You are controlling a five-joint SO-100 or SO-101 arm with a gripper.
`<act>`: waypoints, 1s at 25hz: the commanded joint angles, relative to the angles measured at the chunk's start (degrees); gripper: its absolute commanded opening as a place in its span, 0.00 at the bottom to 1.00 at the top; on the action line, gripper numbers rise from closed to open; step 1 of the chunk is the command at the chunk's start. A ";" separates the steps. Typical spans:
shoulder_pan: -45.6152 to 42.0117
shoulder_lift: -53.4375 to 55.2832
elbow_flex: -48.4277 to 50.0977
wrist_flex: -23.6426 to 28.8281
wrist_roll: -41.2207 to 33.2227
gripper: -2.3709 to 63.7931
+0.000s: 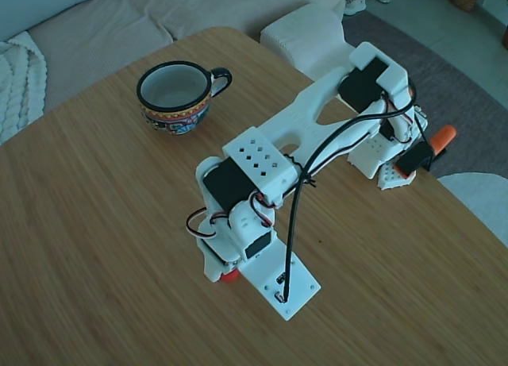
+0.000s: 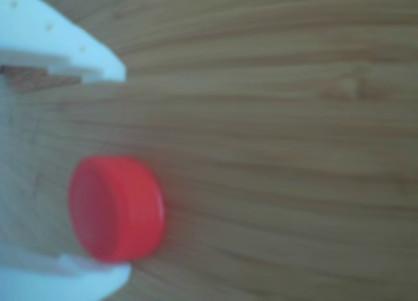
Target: Grasp a red cap and put it in the cup.
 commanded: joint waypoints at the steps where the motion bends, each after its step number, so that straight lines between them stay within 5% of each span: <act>1: 0.09 0.26 -0.70 -0.09 0.18 0.34; 7: 0.00 -0.09 -0.70 -0.79 -0.18 0.12; 16: 0.26 0.44 -3.60 0.53 0.35 0.12; 25: 1.49 0.35 -18.72 10.63 1.14 0.12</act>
